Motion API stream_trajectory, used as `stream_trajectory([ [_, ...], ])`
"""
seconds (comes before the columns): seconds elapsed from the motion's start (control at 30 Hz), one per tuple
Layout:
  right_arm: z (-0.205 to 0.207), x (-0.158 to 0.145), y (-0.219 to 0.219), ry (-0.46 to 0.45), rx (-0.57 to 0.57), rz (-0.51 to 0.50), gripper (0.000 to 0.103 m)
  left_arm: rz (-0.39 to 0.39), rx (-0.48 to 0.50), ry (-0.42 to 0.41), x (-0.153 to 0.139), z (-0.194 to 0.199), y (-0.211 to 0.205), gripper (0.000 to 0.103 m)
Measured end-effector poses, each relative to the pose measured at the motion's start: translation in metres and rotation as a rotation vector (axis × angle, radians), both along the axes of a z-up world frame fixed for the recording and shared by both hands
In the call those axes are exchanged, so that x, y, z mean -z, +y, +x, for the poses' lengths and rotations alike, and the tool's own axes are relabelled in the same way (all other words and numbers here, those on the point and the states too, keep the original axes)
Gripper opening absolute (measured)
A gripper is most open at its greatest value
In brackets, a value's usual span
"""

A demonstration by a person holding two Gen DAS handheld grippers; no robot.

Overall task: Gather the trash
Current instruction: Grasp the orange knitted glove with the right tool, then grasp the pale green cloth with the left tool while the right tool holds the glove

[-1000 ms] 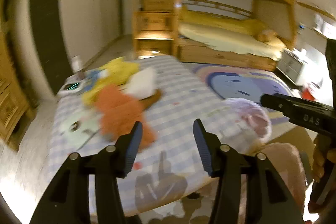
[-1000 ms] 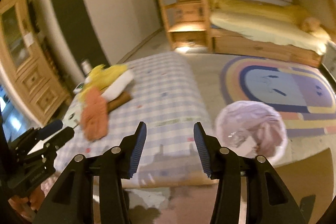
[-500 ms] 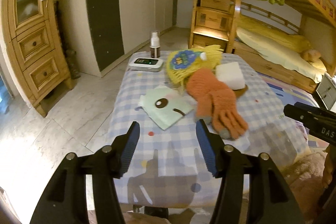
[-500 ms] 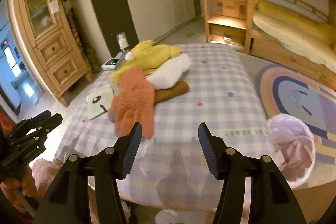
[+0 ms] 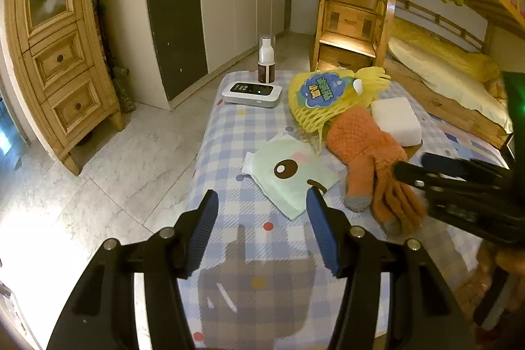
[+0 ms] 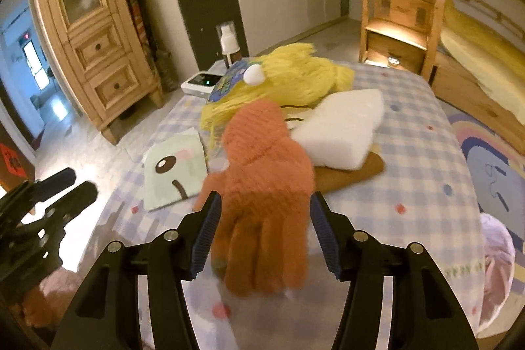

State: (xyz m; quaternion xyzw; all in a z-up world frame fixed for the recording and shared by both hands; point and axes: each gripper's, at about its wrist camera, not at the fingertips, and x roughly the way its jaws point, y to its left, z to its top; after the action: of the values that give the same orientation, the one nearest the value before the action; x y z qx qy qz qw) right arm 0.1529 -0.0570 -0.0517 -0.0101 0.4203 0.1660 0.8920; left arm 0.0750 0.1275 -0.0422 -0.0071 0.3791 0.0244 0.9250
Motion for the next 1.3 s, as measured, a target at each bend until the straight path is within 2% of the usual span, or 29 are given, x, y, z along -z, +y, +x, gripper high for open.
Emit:
stream_trajectory([
  [0.1,0.010,0.009,0.008,0.013,-0.001,-0.035,0.062,-0.005,-0.005,0.008,0.002,0.002,0.004,0.054],
  [0.17,0.015,0.017,0.010,0.038,0.002,-0.046,0.059,-0.008,-0.013,0.013,0.003,0.003,0.008,0.054],
  [0.2,0.015,0.019,0.011,0.036,0.006,-0.056,0.049,-0.012,-0.015,0.015,0.003,0.003,0.010,0.054],
  [0.23,0.014,0.020,0.012,0.031,0.002,-0.068,0.033,-0.015,-0.018,0.017,0.003,0.003,0.010,0.054],
  [0.3,0.013,0.020,0.012,0.042,-0.012,-0.062,0.017,-0.018,-0.021,0.019,0.004,0.002,0.013,0.054],
  [0.4,0.005,0.008,0.008,0.002,-0.012,-0.045,0.016,-0.026,-0.025,0.029,0.005,0.001,0.012,0.054],
  [0.53,-0.009,-0.024,-0.008,-0.063,-0.002,0.008,0.016,-0.023,-0.013,0.042,0.007,0.002,0.006,0.055],
  [0.7,-0.032,-0.064,-0.038,-0.146,0.033,0.039,0.016,-0.001,0.015,0.073,0.016,0.015,-0.009,0.063],
  [0.8,-0.041,-0.076,-0.053,-0.165,0.057,0.027,0.016,0.006,0.033,0.092,0.024,0.026,-0.017,0.073],
  [0.83,-0.046,-0.078,-0.061,-0.169,0.070,0.024,0.016,0.006,0.036,0.101,0.027,0.031,-0.019,0.073],
  [0.9,-0.054,-0.079,-0.073,-0.172,0.091,0.015,0.016,-0.004,0.037,0.130,0.034,0.042,-0.022,0.073],
  [1.1,-0.068,-0.071,-0.100,-0.154,0.140,0.005,0.016,-0.023,0.034,0.149,0.042,0.070,-0.025,0.072],
  [1.3,-0.073,-0.063,-0.117,-0.130,0.167,0.017,0.016,0.024,0.047,0.167,0.052,0.079,-0.033,0.058],
])
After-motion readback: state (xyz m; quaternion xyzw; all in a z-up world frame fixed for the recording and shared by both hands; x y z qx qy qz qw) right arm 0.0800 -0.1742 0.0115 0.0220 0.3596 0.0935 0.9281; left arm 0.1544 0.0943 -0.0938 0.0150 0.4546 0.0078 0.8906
